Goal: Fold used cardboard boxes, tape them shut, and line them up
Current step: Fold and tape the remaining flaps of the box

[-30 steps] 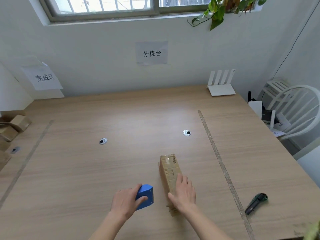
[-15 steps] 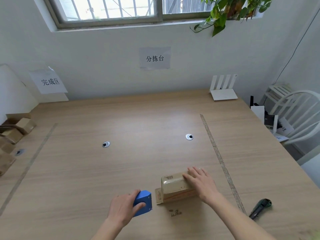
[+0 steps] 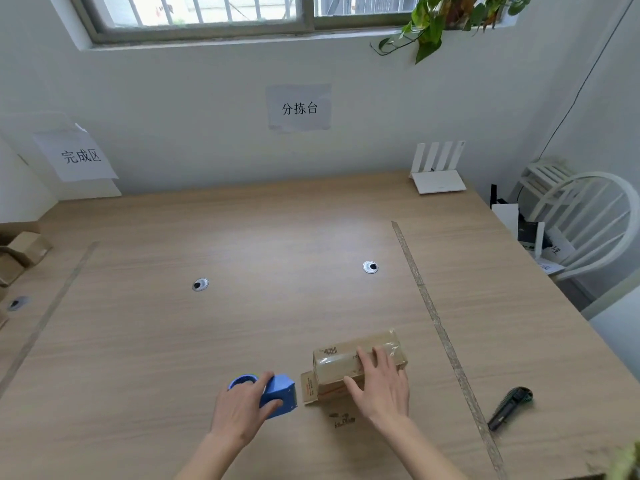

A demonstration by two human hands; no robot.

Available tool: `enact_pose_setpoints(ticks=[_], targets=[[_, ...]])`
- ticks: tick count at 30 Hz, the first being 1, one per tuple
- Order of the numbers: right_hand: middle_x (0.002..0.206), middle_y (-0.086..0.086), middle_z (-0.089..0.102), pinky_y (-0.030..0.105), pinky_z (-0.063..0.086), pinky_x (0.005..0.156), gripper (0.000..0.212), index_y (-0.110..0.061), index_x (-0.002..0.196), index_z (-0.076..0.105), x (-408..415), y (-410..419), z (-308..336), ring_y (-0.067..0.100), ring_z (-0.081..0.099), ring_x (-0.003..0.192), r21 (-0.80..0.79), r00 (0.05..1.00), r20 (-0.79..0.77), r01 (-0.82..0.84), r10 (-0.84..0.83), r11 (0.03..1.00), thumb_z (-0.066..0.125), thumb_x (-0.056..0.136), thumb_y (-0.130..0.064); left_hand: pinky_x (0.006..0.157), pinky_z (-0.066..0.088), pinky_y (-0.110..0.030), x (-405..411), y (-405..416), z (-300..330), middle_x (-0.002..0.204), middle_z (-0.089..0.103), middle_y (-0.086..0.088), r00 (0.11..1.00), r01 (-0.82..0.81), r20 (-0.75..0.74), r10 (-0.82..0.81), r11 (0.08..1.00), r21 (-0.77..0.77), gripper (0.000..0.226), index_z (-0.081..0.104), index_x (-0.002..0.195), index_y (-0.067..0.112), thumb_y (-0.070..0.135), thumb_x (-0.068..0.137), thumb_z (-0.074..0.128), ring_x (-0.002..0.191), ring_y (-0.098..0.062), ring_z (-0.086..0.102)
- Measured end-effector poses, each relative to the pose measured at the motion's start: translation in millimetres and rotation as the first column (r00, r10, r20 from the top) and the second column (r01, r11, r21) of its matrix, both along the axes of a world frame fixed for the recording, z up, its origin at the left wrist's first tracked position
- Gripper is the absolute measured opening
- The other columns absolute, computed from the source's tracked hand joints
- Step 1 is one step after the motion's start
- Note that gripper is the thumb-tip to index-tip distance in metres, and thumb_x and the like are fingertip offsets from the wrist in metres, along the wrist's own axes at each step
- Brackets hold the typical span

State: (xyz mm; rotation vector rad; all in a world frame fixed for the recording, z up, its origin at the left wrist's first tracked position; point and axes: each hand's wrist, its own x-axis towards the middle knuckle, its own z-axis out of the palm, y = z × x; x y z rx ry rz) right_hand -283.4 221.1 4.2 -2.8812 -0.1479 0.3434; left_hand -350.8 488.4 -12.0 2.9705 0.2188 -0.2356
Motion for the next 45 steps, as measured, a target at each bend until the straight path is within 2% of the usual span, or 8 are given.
enact_pose_setpoints(ticks=[11, 18, 21, 26, 33, 39, 41, 45], targets=[[0.166, -0.002, -0.001, 0.038, 0.045, 0.099, 0.077, -0.044, 0.153, 0.025, 1.2, 26.0, -29.9, 0.029, 0.036, 0.133, 0.092, 0.973, -0.035, 0.23, -0.228, 0.969, 0.043, 0.087, -0.079, 0.069, 0.044, -0.03, -5.4, 0.7, -84.9, 0.096, 0.063, 0.007, 0.991, -0.091, -0.107, 0.085, 0.994, -0.055, 0.052, 0.035, 0.142, 0.044, 0.053, 0.094, 0.052, 0.087, -0.018, 0.065], [0.16, -0.025, -0.027, 0.045, 0.027, 0.121, 0.078, -0.049, 0.153, 0.025, 30.6, -3.7, -48.0, 0.025, 0.011, 0.154, 0.434, 0.988, -0.152, 0.087, -0.022, 0.896, 0.065, 0.088, -0.059, 0.06, 0.047, -0.031, -6.2, 1.6, -100.8, 0.082, 0.065, 0.007, 0.991, -0.102, 0.08, 0.104, 0.994, -0.031, 0.066, 0.064, 0.127, 0.029, 0.074, 0.082, 0.046, 0.07, -0.018, 0.065], [0.16, -0.025, -0.027, 0.041, 0.028, 0.121, 0.075, -0.051, 0.149, 0.031, 45.5, -18.2, -47.1, 0.017, 0.012, 0.154, 0.513, 0.983, -0.167, 0.016, 0.082, 0.858, 0.072, 0.086, -0.05, 0.068, 0.05, -0.03, 11.5, -8.5, -75.3, 0.103, 0.065, 0.009, 0.962, -0.108, 0.232, 0.142, 0.983, -0.152, 0.067, 0.062, 0.126, 0.025, 0.071, 0.085, 0.037, 0.084, -0.017, 0.065], [0.161, -0.021, -0.029, 0.037, 0.039, 0.112, 0.075, -0.05, 0.147, 0.033, 63.8, -25.3, -36.5, 0.014, 0.022, 0.151, 0.506, 0.96, -0.203, -0.066, 0.193, 0.86, 0.073, 0.085, -0.035, 0.108, 0.038, -0.029, 57.9, -57.1, -39.3, 0.144, 0.036, 0.026, 0.989, -0.051, 0.084, 0.121, 0.816, -0.576, 0.072, 0.034, 0.152, 0.035, 0.065, 0.09, 0.055, 0.133, 0.001, 0.038], [0.167, -0.006, -0.009, 0.027, 0.017, 0.123, 0.073, -0.045, 0.148, 0.034, 63.0, -18.9, -44.3, 0.007, 0.007, 0.154, 0.703, 0.977, -0.202, 0.091, 0.076, 0.705, 0.069, 0.09, -0.018, 0.082, 0.057, -0.035, 76.0, -107.7, -50.0, 0.104, 0.068, 0.016, 0.976, -0.186, -0.078, 0.201, 0.604, -0.775, 0.061, 0.054, 0.131, 0.046, 0.064, 0.074, 0.066, 0.09, -0.003, 0.066], [0.169, -0.002, 0.01, 0.022, 0.014, 0.122, 0.066, -0.031, 0.155, 0.034, 58.3, -22.1, -51.4, 0.008, 0.01, 0.154, 0.637, 0.981, -0.169, 0.038, 0.091, 0.77, 0.063, 0.097, -0.018, 0.08, 0.058, -0.031, 69.7, -121.7, -50.6, 0.102, 0.068, 0.014, 0.977, -0.183, -0.087, 0.196, 0.553, -0.813, 0.052, 0.054, 0.136, 0.041, 0.05, 0.087, 0.07, 0.086, -0.002, 0.067], [0.168, -0.004, 0.008, 0.025, 0.016, 0.123, 0.065, -0.034, 0.155, 0.032, 58.5, -25.8, -51.4, 0.008, 0.01, 0.154, 0.641, 0.979, -0.179, 0.039, 0.101, 0.766, 0.061, 0.098, -0.019, 0.083, 0.057, -0.031, 66.9, -115.8, -48.2, 0.106, 0.067, 0.012, 0.982, -0.168, -0.086, 0.17, 0.563, -0.809, 0.052, 0.053, 0.138, 0.041, 0.051, 0.089, 0.067, 0.089, -0.001, 0.066], [0.169, -0.006, 0.005, 0.019, 0.012, 0.12, 0.063, -0.037, 0.155, 0.03, 56.3, -27.7, -48.1, 0.004, 0.007, 0.153, 0.644, 0.981, -0.161, 0.023, 0.106, 0.765, 0.059, 0.101, -0.023, 0.084, 0.05, -0.026, 49.5, -89.6, -48.0, 0.119, 0.059, 0.018, 0.978, -0.115, 0.073, 0.197, 0.791, -0.6, 0.058, 0.047, 0.14, 0.044, 0.066, 0.088, 0.057, 0.104, 0.0, 0.058]])
